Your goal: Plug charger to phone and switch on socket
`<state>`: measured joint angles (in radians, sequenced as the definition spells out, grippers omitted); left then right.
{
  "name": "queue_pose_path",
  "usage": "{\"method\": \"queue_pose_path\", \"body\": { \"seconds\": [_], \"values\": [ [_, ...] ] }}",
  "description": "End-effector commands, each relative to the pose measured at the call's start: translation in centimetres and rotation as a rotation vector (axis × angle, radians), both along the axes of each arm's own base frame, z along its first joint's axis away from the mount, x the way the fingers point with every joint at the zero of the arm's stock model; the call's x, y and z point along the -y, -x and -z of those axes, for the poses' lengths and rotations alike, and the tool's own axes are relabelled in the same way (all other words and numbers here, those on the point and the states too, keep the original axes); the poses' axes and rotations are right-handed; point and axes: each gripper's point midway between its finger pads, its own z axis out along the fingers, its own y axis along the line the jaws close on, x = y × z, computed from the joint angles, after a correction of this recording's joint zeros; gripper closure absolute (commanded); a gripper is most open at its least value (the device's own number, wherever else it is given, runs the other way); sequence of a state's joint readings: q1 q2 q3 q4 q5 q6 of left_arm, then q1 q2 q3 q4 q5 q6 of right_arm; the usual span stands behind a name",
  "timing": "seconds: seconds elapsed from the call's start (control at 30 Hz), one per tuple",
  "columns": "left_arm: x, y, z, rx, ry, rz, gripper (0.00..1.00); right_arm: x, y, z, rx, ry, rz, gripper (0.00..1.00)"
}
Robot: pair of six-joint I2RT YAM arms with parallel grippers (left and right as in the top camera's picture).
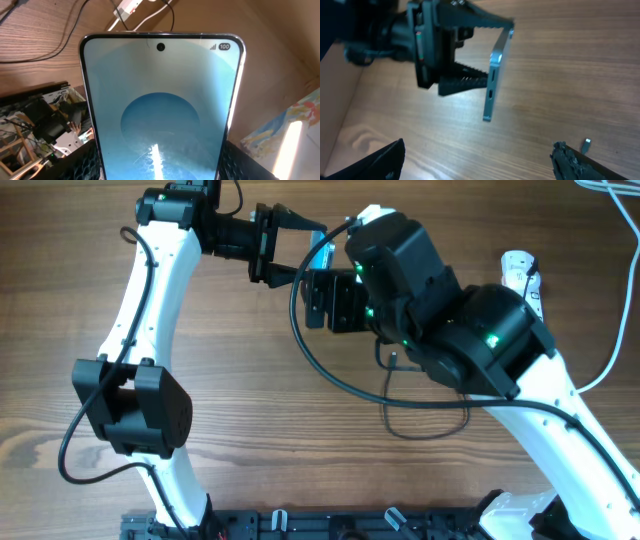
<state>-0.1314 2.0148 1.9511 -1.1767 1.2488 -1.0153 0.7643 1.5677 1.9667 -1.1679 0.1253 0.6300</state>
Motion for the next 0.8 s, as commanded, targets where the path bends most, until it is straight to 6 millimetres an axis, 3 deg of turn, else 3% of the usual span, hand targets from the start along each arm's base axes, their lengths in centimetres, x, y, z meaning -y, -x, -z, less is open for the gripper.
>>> {"method": "queue_pose_path", "body": {
  "seconds": [0.0, 0.27, 0.43, 0.57, 0.77],
  "values": [
    [-0.3, 0.4, -1.6, 0.005, 0.01, -0.017, 0.35, 0.1, -1.9, 0.4, 0.009, -0.005, 0.113, 0.07],
    [-0.4, 0.3, -1.3, 0.004, -0.009, -0.026, 0.35, -1.3, -4.4, 2.5, 0.031, 0.059, 0.118, 0.13],
    [-0.4, 0.3, -1.3, 0.004, -0.009, -0.026, 0.34, -1.7, -5.8, 2.6, 0.076, 0.075, 0.128, 0.19],
    [-0.4, 0.3, -1.3, 0.005, -0.009, -0.025, 0.34, -2.1, -6.3, 2.5, 0.106, 0.089, 0.108, 0.42],
    [-0.3, 0.3, -1.3, 0.005, -0.009, -0.025, 0.35, -2.0, -6.8, 3.4, 0.1, 0.122, 0.121, 0.42]
  ]
}}
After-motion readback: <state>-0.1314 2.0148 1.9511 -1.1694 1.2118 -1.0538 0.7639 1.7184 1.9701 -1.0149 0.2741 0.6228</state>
